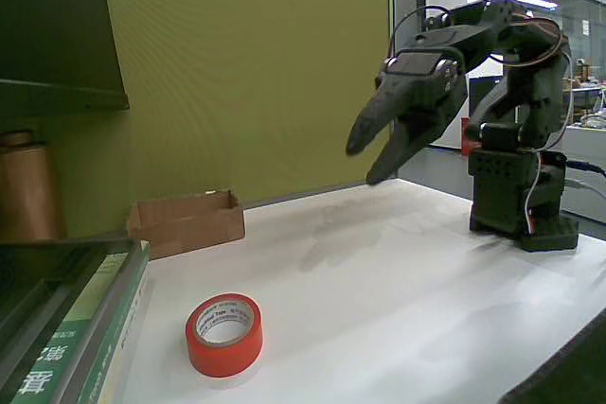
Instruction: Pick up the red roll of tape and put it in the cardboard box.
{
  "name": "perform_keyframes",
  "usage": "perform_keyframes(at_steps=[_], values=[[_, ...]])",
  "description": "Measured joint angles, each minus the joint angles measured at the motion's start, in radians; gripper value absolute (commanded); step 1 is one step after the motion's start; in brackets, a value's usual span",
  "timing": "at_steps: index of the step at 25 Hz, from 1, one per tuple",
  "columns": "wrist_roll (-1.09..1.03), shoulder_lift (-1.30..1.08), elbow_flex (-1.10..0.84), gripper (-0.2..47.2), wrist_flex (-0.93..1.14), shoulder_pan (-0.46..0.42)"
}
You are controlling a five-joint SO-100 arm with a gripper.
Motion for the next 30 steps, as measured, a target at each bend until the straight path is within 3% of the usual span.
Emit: perform_keyframes(at_steps=[8,21,30], values=[[0.023,-0.337,-0.252,28.8,0.032,0.021],[0.058,-0.813,-0.721,29.8,0.351,0.031],[0.034,-1.043,-0.936,29.6,0.359,0.021]])
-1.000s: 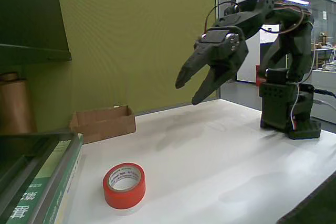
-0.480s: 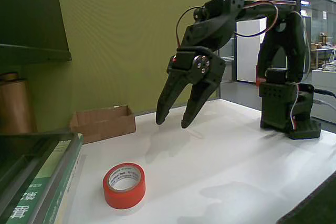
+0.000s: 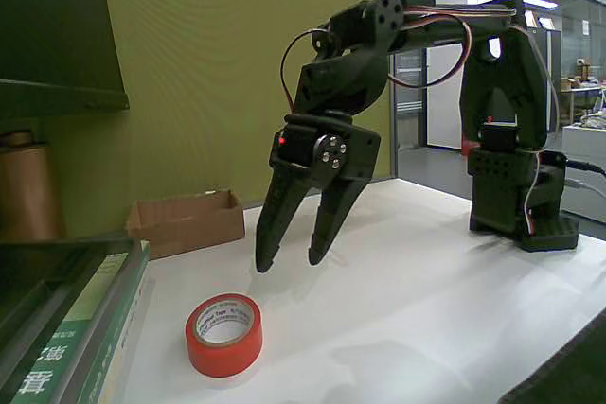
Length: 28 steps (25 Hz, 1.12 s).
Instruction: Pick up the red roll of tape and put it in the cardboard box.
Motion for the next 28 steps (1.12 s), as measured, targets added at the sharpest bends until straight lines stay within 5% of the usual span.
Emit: perform_keyframes(at_steps=[11,18,28], values=[[0.121,-0.209,-0.238,30.1,-0.040,0.028],[0.172,-0.259,-0.374,27.2,0.110,0.038],[0.173,-0.287,-0.448,29.7,0.250,0.014]])
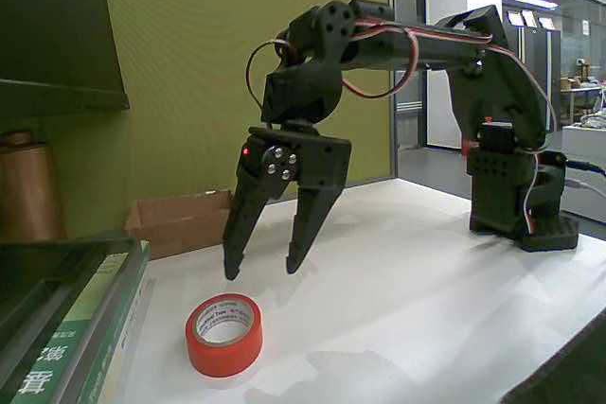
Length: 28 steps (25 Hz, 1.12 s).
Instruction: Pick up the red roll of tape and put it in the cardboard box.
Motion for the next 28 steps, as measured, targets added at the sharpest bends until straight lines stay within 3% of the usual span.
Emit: perform_keyframes(at_steps=[15,20,25,28], values=[[0.023,-0.130,-0.057,31.2,0.017,-0.071],[0.077,-0.183,-0.107,24.5,-0.006,-0.067],[0.049,-0.183,-0.087,27.3,-0.054,-0.055],[0.031,-0.183,-0.084,26.2,-0.055,-0.041]])
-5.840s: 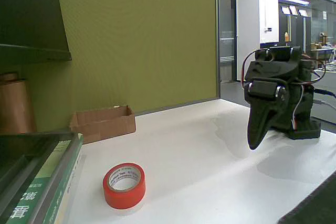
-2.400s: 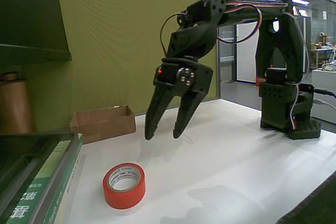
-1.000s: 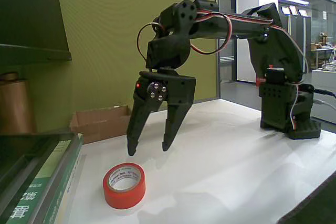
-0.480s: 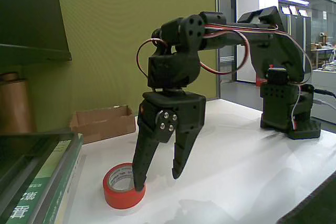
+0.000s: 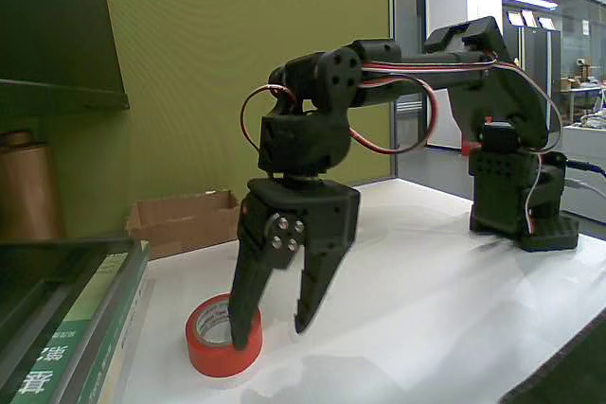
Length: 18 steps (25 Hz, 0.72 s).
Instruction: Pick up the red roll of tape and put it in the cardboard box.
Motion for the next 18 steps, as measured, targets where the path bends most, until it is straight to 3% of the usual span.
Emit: perform_keyframes(at_steps=[6,7,9,10,14,18], values=[[-0.080,0.000,-0.005,22.3,-0.018,0.012],[-0.110,0.000,0.002,18.2,-0.035,0.017],[-0.147,0.000,0.020,35.7,-0.075,0.017],[-0.133,0.000,0.031,38.7,-0.114,0.021],[-0.222,-0.021,-0.011,41.4,-0.160,0.066],[-0.210,-0.035,-0.032,41.8,-0.124,0.051]])
